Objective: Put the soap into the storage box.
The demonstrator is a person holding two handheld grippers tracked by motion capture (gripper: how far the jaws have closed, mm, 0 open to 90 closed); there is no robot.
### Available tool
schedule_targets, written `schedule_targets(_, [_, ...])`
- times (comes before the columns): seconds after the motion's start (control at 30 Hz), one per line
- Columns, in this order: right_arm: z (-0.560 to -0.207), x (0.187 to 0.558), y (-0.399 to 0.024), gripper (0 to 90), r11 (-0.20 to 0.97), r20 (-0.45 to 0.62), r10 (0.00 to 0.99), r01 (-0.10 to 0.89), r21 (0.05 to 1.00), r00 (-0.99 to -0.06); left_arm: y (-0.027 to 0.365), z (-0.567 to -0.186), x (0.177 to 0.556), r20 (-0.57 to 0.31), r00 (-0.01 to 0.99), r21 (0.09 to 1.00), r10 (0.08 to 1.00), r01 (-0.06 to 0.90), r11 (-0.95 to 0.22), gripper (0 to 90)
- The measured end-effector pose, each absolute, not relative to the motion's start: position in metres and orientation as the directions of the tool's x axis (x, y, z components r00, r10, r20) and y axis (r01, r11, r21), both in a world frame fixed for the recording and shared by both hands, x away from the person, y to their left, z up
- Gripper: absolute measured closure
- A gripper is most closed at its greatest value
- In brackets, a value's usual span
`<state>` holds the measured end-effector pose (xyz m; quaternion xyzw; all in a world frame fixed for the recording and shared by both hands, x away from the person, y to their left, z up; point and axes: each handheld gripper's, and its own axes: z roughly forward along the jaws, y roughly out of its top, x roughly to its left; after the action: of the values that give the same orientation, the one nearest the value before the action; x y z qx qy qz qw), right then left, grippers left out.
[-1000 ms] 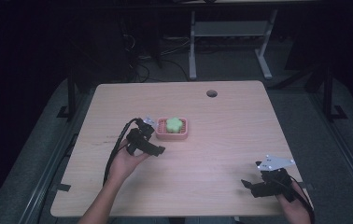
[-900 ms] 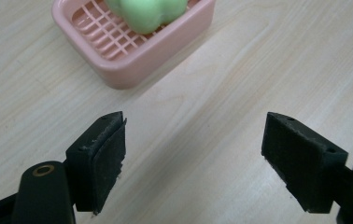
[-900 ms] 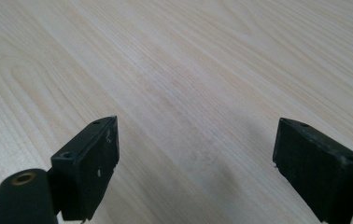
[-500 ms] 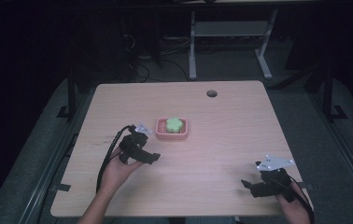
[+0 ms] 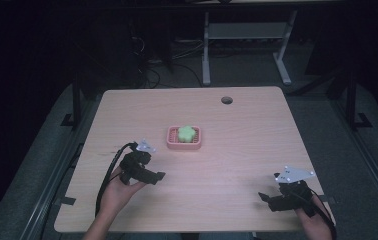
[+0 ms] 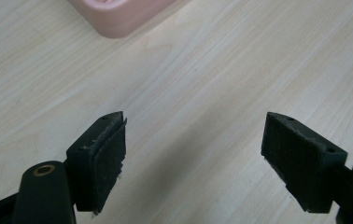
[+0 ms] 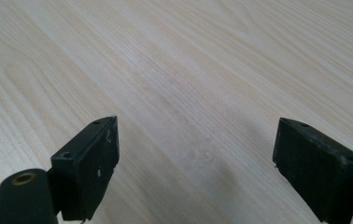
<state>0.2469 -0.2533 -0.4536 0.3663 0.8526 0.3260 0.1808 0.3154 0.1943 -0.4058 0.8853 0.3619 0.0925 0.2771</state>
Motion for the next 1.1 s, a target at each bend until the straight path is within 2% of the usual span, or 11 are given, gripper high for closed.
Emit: schedule_targets(1.1, [-0.457,0.248,-0.252,14.0,0.514,-0.074,0.757,0.521,0.681,-0.649,0.232,-0.421,0.265,-0.013,0.710,0.560,0.704,0.589,-0.583,21.8])
